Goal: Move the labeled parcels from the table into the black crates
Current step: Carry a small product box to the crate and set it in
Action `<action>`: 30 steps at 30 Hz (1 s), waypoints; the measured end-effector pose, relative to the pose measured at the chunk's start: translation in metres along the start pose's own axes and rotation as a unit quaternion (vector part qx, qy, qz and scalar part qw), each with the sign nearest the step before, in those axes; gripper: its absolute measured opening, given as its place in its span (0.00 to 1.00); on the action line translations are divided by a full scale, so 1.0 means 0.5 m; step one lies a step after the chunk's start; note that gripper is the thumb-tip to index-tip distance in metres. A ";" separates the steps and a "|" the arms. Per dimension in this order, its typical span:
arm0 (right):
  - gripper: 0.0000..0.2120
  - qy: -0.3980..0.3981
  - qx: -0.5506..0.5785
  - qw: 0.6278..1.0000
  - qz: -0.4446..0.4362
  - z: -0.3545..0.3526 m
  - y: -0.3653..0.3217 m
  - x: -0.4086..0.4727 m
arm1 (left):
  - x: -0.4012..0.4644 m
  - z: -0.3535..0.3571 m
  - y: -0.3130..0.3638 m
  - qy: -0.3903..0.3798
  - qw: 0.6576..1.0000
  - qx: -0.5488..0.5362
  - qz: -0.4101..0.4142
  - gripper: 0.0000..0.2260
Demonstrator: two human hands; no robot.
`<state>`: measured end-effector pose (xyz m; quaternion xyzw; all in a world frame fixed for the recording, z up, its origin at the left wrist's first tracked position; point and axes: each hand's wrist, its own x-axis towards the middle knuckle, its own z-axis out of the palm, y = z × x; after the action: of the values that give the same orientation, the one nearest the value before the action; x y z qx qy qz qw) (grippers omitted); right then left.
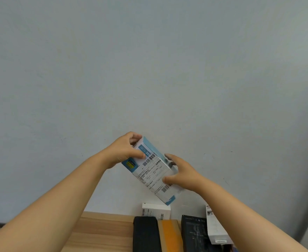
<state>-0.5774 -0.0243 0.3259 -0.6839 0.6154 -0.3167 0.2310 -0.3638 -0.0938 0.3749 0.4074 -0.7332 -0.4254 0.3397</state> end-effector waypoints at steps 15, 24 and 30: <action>0.27 -0.037 0.287 0.953 0.089 0.106 0.082 -0.001 | -0.086 0.087 -0.130 0.225 0.973 0.014 -0.060 0.38; 0.16 -0.071 0.356 0.926 0.102 0.291 -0.044 0.007 | -0.260 -0.005 -0.248 0.227 0.967 -0.015 -0.111 0.14; 0.21 -0.111 0.354 0.923 0.105 0.489 -0.200 -0.008 | -0.440 -0.159 -0.321 0.264 0.956 -0.063 -0.111 0.16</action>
<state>-0.3327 -0.0248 0.2268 -0.5194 0.5021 -0.4099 0.5568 -0.1511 0.0243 0.2294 0.5622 -0.5394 -0.3831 0.4962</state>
